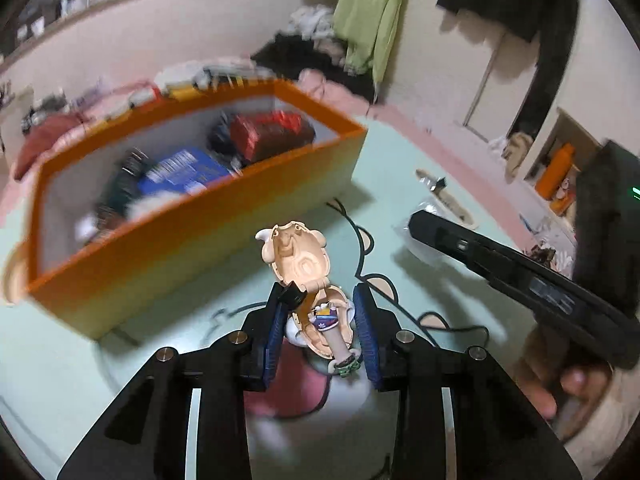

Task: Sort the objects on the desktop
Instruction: 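Put the figurine in the box with left while right adds the bubble wrap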

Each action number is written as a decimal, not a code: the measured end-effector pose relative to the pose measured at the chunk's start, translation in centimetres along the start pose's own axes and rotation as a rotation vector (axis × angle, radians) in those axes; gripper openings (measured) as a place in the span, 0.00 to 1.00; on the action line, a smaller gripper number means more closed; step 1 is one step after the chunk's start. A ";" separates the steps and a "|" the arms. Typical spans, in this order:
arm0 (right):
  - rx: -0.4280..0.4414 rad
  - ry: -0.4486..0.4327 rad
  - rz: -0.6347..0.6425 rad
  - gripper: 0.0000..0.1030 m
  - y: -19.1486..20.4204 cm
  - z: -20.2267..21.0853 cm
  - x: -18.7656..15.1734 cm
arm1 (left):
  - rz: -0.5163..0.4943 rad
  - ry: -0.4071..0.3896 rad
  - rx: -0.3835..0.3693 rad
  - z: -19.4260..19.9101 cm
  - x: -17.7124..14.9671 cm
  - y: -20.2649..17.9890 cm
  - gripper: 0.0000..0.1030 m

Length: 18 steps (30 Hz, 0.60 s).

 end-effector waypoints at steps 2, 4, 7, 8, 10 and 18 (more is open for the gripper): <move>0.000 -0.019 0.034 0.25 0.7 0.5 0.4 | -0.048 -0.042 0.009 1.9 0.7 -0.7 0.34; 0.038 0.000 0.060 0.25 2.0 0.7 1.1 | -0.055 -0.095 0.028 3.9 2.7 -0.5 0.34; 0.108 -0.003 0.115 0.25 5.4 1.2 3.9 | -0.005 -0.158 0.057 5.7 6.5 1.7 0.34; 0.102 -0.024 0.158 0.26 6.9 1.0 5.2 | 0.020 -0.162 0.065 5.6 7.7 3.0 0.34; 0.098 -0.029 0.186 0.26 8.9 -0.2 7.1 | 0.078 -0.136 0.056 4.8 9.0 5.7 0.35; 0.068 0.111 0.209 0.47 10.4 -6.5 6.5 | 0.075 -0.186 0.005 7.1 4.3 5.4 0.67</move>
Point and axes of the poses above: each gripper's, at about its wrist camera, not at the fingertips, and z roughly against the way its jaws point, y to its left, x to its top, the point moved 7 cm from there along -z, roughly the way its jaws point, and after that the axes turned 14 degrees about -x, right-handed, at the moved point
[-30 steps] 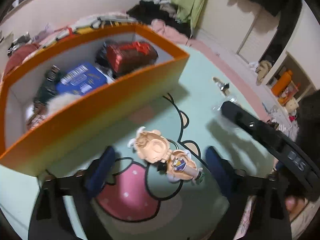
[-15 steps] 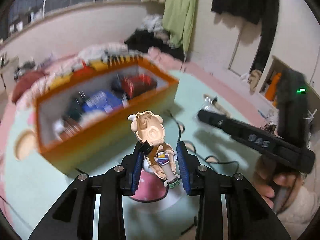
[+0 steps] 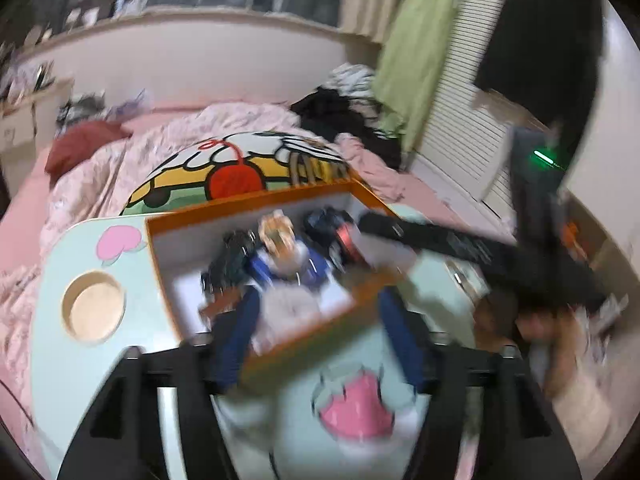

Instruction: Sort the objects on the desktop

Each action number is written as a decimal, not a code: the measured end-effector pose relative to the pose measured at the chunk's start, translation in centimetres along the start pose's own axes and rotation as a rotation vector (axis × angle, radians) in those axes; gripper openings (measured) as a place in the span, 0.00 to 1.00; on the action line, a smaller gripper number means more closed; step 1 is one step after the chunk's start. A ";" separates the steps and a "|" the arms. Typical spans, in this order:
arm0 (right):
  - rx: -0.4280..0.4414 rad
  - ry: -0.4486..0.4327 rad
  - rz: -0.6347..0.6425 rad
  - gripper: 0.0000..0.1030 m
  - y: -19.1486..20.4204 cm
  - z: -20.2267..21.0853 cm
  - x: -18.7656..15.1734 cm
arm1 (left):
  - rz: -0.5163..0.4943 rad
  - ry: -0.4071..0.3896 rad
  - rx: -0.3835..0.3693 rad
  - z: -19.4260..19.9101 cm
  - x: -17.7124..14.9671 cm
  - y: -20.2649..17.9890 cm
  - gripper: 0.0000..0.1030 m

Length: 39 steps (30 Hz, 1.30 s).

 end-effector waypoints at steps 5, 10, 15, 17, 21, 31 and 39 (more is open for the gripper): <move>-0.071 -0.062 0.028 0.46 -1.6 0.7 -0.9 | -0.118 0.167 0.062 -2.3 -3.2 -0.9 0.67; -0.158 -0.019 0.094 0.46 -1.1 1.5 -2.0 | 0.012 0.161 0.102 -4.7 -2.0 2.5 0.67; -0.213 -0.064 0.123 0.46 -1.6 2.0 -2.7 | -0.017 0.143 0.103 -4.2 -2.1 1.7 0.67; -0.199 -0.085 0.114 0.46 -1.8 2.4 -2.8 | -0.063 0.122 0.139 -3.4 -2.2 0.7 0.67; -0.233 -0.173 0.125 0.82 -1.5 5.5 -4.2 | -0.081 0.110 0.252 -3.2 -2.8 1.0 0.82; -0.428 0.136 0.139 0.99 -4.4 0.6 -9.2 | 0.118 0.219 0.426 -5.9 -5.0 5.5 0.92; -0.433 0.122 0.164 1.00 -4.0 1.0 -9.3 | 0.148 0.197 0.447 -4.8 -4.8 5.8 1.00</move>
Point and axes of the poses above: each gripper's, at about its wrist camera, not at the fingertips, and z roughly against the way its jaws point, y to its left, x to its top, the point moved 7 cm from there along -z, roughly the way its jaws point, and after that the axes turned 14 degrees about -x, right-handed, at the moved point
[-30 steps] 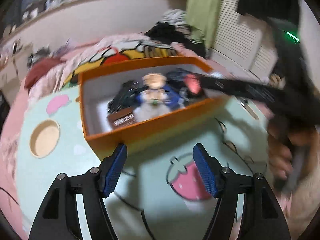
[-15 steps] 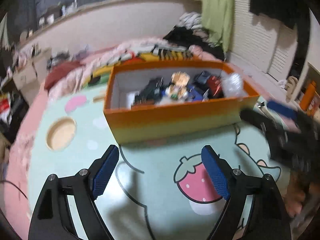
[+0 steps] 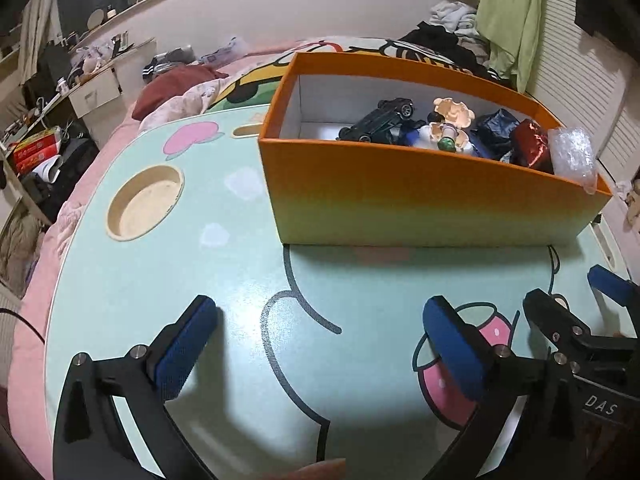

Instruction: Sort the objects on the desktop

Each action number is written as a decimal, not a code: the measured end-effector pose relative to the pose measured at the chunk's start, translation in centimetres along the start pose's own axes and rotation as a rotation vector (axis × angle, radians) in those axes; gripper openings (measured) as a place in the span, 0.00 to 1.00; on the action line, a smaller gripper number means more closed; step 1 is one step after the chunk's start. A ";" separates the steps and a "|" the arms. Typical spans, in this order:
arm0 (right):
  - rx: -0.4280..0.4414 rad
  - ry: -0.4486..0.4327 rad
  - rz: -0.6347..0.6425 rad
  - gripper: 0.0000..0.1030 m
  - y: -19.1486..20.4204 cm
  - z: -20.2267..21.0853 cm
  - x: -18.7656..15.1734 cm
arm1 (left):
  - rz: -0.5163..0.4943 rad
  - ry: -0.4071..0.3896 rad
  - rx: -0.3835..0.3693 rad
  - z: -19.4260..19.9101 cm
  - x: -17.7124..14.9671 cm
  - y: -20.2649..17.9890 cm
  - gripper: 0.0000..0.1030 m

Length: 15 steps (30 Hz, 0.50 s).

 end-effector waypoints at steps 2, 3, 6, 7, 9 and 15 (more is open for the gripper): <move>0.002 -0.001 0.001 1.00 -0.1 0.1 0.0 | -0.002 0.001 -0.002 0.2 0.1 0.0 1.00; 0.002 -0.001 0.002 1.00 -0.1 0.1 -0.1 | -0.002 0.001 -0.003 0.4 0.1 0.0 1.00; 0.002 -0.001 0.002 1.00 0.1 0.0 -0.3 | -0.003 0.002 -0.003 0.3 0.1 0.1 1.00; 0.002 -0.001 0.002 1.00 0.1 0.0 -0.3 | -0.005 0.004 -0.005 -0.1 0.2 0.2 1.00; 0.002 -0.001 0.002 1.00 0.1 0.0 -0.3 | -0.008 0.005 -0.007 -0.6 0.3 0.3 1.00; 0.002 -0.001 0.001 1.00 0.1 0.0 -0.3 | -0.008 0.004 -0.006 -0.6 0.0 0.1 1.00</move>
Point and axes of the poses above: each gripper's, at about its wrist camera, not at the fingertips, and z roughly against the way its jaws point, y to its left, x to its top, the point moved 7 cm from there along -z, roughly the way its jaws point, and after that the axes turned 14 degrees about -x, right-handed, at the moved point
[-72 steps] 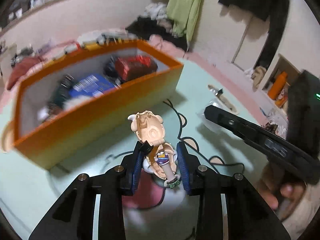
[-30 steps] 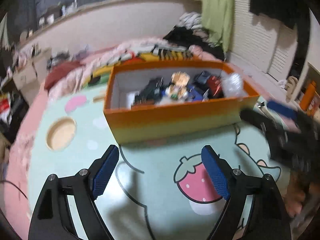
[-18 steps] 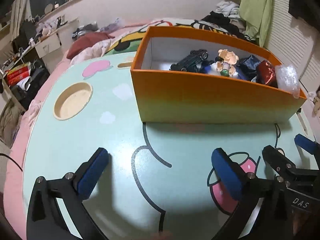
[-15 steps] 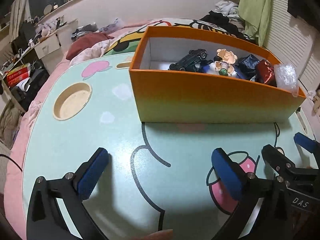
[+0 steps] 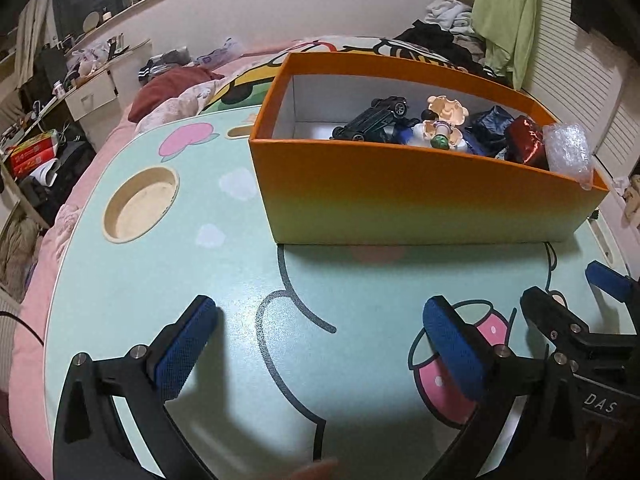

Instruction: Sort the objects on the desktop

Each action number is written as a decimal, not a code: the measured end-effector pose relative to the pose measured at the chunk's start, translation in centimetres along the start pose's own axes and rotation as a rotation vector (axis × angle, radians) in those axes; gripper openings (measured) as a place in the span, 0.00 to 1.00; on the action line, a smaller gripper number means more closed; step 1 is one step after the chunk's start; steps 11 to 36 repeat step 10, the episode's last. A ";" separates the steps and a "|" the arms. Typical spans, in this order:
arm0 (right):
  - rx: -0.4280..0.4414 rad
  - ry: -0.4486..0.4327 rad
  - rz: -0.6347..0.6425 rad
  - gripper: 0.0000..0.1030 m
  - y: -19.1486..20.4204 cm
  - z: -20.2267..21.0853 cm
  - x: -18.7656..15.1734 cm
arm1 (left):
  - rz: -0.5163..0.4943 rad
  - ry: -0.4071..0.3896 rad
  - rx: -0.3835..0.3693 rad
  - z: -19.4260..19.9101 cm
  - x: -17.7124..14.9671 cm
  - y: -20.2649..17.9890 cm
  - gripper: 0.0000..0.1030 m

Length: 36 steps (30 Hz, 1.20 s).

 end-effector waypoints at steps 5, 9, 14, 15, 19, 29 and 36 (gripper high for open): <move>0.000 0.000 0.000 1.00 0.0 0.1 0.0 | -0.001 -0.002 0.001 0.0 0.0 -0.1 1.00; -0.001 0.000 0.000 1.00 0.0 -0.3 0.1 | -0.007 -0.001 -0.007 -0.2 0.1 -0.3 1.00; -0.002 0.000 0.000 1.00 0.0 -0.2 0.2 | -0.008 -0.002 -0.008 -0.3 0.2 -0.3 1.00; -0.002 0.000 0.000 1.00 0.0 -0.2 0.2 | -0.008 -0.002 -0.008 -0.3 0.2 -0.3 1.00; -0.002 0.000 0.000 1.00 0.0 -0.2 0.2 | -0.008 -0.002 -0.008 -0.3 0.2 -0.3 1.00; -0.002 0.000 0.000 1.00 0.0 -0.2 0.2 | -0.008 -0.002 -0.008 -0.3 0.2 -0.3 1.00; -0.002 0.000 0.000 1.00 0.0 -0.2 0.2 | -0.008 -0.002 -0.008 -0.3 0.2 -0.3 1.00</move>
Point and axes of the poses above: each gripper's, at about its wrist camera, not at the fingertips, and z roughly against the way its jaws point, y to its left, x to its top, the point moved 7 cm from there along -z, roughly the way its jaws point, and after that the axes turned 14 degrees about -x, right-handed, at the moved point
